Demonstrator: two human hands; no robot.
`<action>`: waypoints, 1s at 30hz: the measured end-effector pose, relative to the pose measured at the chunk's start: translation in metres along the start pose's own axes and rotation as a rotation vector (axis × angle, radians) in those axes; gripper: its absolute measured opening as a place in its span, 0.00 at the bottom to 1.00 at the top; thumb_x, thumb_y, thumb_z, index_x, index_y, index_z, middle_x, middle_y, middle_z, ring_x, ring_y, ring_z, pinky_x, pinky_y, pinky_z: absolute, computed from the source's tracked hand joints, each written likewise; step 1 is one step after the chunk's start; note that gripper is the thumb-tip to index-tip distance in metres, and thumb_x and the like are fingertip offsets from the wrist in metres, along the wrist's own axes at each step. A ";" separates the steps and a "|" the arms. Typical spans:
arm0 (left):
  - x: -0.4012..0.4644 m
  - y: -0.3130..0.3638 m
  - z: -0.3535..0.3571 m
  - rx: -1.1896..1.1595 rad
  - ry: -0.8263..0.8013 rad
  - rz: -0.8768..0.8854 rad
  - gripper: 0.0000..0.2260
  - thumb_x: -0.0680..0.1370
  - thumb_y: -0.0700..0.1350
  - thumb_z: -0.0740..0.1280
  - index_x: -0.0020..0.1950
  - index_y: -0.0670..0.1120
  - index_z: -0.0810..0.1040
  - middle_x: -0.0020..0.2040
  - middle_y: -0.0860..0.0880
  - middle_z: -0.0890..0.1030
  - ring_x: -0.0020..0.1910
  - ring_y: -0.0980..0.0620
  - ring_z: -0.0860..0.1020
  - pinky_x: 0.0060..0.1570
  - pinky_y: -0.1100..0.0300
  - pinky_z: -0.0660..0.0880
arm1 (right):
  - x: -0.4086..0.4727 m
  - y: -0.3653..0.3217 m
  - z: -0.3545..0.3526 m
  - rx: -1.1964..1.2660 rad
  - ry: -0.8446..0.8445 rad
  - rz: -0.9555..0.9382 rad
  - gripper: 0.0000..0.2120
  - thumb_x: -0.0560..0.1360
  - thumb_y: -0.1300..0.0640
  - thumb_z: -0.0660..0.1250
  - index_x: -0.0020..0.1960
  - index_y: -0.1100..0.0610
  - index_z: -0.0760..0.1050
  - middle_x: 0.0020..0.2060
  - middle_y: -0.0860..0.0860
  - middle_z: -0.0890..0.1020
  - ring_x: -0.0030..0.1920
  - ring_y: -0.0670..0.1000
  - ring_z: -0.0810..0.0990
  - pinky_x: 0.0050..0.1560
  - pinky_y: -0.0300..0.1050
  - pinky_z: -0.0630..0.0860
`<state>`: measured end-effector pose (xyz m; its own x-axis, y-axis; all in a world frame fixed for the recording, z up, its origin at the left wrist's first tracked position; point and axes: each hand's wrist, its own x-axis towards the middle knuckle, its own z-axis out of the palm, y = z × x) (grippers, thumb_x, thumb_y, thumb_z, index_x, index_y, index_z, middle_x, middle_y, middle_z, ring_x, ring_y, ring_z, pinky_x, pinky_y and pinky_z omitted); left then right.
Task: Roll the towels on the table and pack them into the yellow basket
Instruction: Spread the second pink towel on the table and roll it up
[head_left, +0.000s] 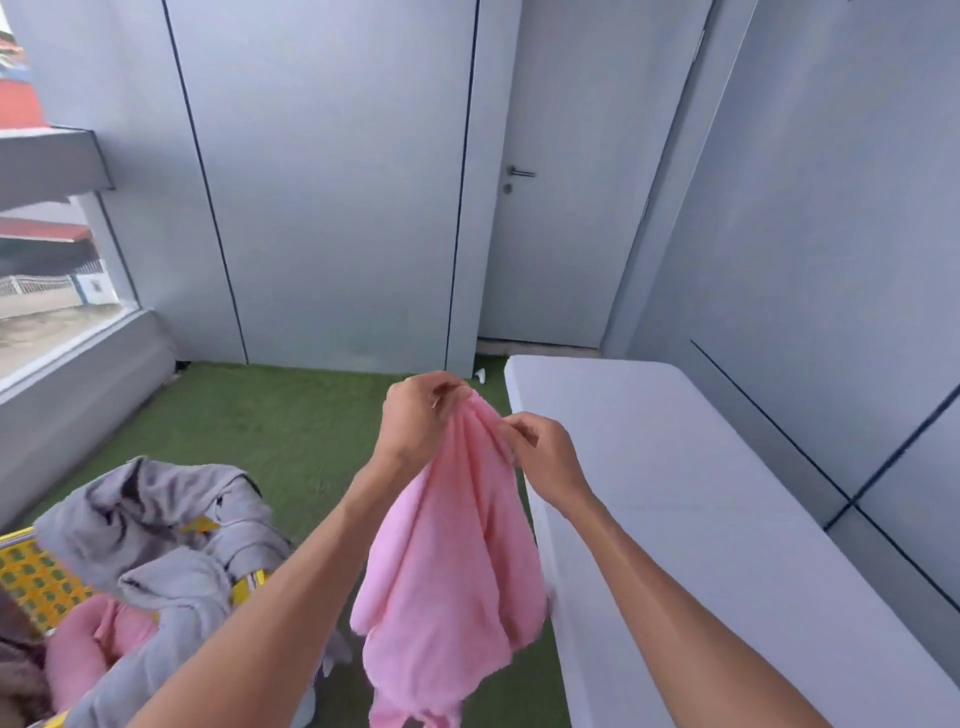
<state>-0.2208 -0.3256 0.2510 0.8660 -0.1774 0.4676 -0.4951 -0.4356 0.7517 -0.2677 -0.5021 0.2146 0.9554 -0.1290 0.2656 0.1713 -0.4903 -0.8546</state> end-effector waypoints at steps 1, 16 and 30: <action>0.016 0.000 0.008 -0.004 0.008 -0.001 0.04 0.76 0.44 0.70 0.42 0.49 0.84 0.37 0.59 0.82 0.37 0.66 0.78 0.38 0.75 0.67 | 0.014 0.005 -0.007 0.019 0.003 -0.001 0.09 0.77 0.47 0.67 0.45 0.51 0.82 0.38 0.45 0.84 0.39 0.45 0.80 0.42 0.46 0.78; 0.201 -0.078 0.044 -0.035 0.041 -0.016 0.03 0.77 0.48 0.70 0.44 0.50 0.82 0.35 0.55 0.80 0.31 0.62 0.74 0.34 0.73 0.67 | 0.252 0.010 -0.026 0.040 -0.096 -0.211 0.12 0.78 0.51 0.66 0.44 0.58 0.80 0.36 0.57 0.81 0.35 0.44 0.73 0.39 0.38 0.69; 0.423 -0.213 0.080 -0.069 -0.016 -0.044 0.23 0.77 0.54 0.68 0.31 0.40 0.65 0.28 0.50 0.61 0.29 0.56 0.57 0.29 0.59 0.54 | 0.531 0.082 -0.034 -0.124 0.289 -0.070 0.09 0.77 0.56 0.66 0.40 0.58 0.80 0.32 0.50 0.81 0.34 0.46 0.77 0.40 0.49 0.75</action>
<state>0.2561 -0.3780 0.2516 0.8878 -0.1735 0.4264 -0.4597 -0.3814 0.8020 0.2455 -0.6398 0.3009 0.8314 -0.3219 0.4528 0.1867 -0.6057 -0.7735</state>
